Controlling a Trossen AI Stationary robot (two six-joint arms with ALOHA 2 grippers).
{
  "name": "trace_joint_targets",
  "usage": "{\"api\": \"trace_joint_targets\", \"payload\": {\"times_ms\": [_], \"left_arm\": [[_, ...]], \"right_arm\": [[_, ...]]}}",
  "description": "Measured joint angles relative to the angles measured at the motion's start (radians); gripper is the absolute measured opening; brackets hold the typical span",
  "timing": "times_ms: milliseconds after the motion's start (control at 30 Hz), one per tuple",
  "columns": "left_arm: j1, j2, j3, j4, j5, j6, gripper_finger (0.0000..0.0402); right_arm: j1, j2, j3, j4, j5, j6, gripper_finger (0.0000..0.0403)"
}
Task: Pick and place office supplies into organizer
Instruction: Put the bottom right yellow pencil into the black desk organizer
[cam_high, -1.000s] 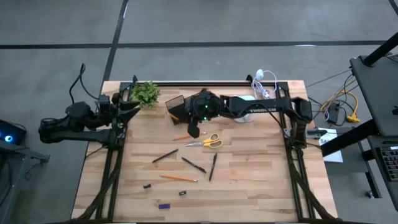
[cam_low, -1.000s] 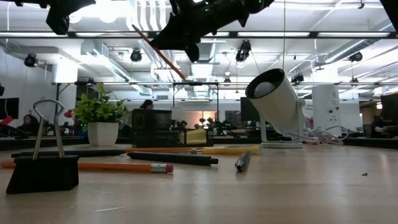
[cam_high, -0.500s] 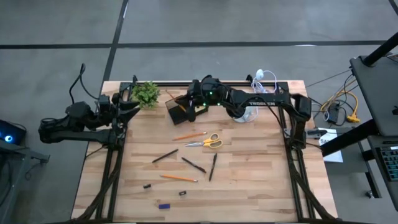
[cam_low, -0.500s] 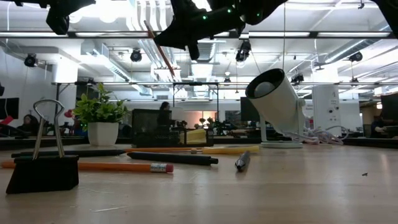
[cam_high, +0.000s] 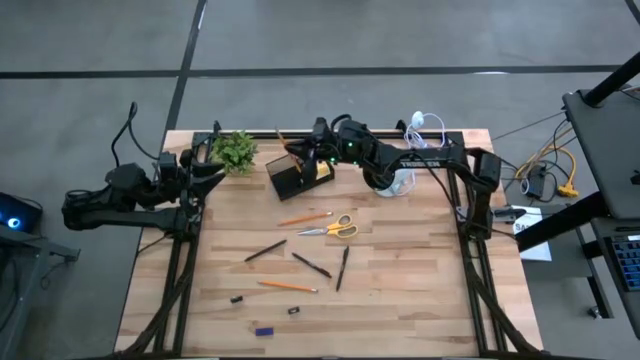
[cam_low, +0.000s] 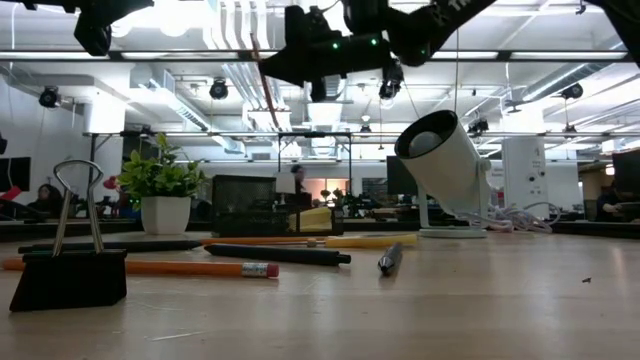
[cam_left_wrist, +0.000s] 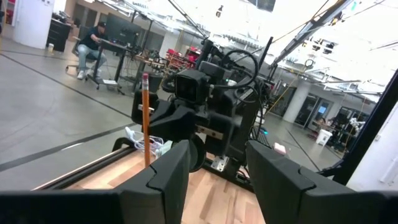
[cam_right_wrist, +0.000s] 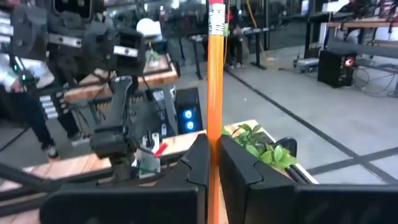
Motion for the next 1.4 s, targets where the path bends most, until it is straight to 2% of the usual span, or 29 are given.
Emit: {"api": "trace_joint_targets", "payload": {"times_ms": [167,333,567,767,867,1067,1400], "left_arm": [[0.000,0.000,0.000,0.001,0.000,0.000,0.0146],[0.000,0.000,0.000,0.001,0.000,0.000,0.0146],[0.000,0.000,0.000,0.001,-0.001,0.000,0.0146],[0.000,0.000,0.000,0.001,-0.001,0.000,0.0146],[0.000,0.000,0.000,0.001,-0.001,0.000,0.0146],[0.000,0.000,0.000,0.001,-0.001,0.001,0.0146],[0.000,0.000,0.000,0.007,-0.005,0.001,0.0146]], "right_arm": [[-0.008,0.030,-0.023,0.113,-0.001,0.009,0.0008],[-0.007,0.048,-0.021,0.118,0.005,0.008,0.0008],[-0.008,0.063,-0.020,0.125,0.162,0.006,0.0008],[-0.006,0.065,-0.003,0.141,0.186,0.004,0.0008],[-0.005,0.065,0.024,0.127,0.201,-0.007,0.0008],[-0.005,0.085,0.114,-0.030,0.267,-0.041,0.0008],[-0.005,0.249,0.265,-0.042,0.264,-0.024,0.0008]]}}
